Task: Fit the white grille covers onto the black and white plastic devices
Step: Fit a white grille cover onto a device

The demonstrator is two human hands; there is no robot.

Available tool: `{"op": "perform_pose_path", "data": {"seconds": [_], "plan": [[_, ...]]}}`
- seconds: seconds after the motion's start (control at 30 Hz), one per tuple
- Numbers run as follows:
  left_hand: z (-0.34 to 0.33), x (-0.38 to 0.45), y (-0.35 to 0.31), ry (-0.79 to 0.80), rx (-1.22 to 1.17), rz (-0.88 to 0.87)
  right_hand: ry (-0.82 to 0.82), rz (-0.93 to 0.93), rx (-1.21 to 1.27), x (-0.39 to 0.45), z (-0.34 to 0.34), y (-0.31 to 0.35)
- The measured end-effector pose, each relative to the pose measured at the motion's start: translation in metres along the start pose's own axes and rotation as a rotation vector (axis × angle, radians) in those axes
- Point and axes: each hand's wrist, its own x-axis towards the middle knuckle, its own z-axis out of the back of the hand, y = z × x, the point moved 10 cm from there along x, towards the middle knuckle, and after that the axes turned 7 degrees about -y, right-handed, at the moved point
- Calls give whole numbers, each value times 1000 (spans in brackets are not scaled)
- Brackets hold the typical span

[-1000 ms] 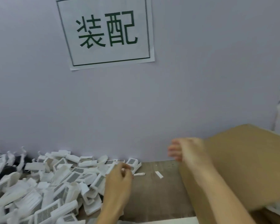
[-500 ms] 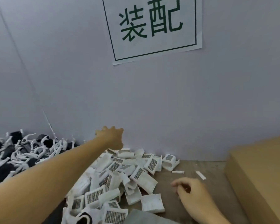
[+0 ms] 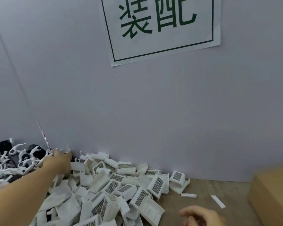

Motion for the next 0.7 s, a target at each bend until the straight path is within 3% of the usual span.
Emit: {"op": "perform_pose_path", "data": {"seconds": [0.1,0.2,0.37,0.57,0.63,0.7], "plan": [[11,-1,-10,-237,171,-65,220,-175,178,-3,-11,-10],[32,0,-11,-336,32,-88,229,-137,150,-5,-13,-8],[85,-17,-32,-294,-534,-137,-17,0,9,-7,0,1],[128,-75,-85,-65,-1167,-431,-6,11,-145,-13,-1,13],[142,-90,-74,-78,-1169,-510,-2,1,-144,-15,1,16],[138,-89,-40,-154,-870,-469,2,1,-157,-16,1,15]]}}
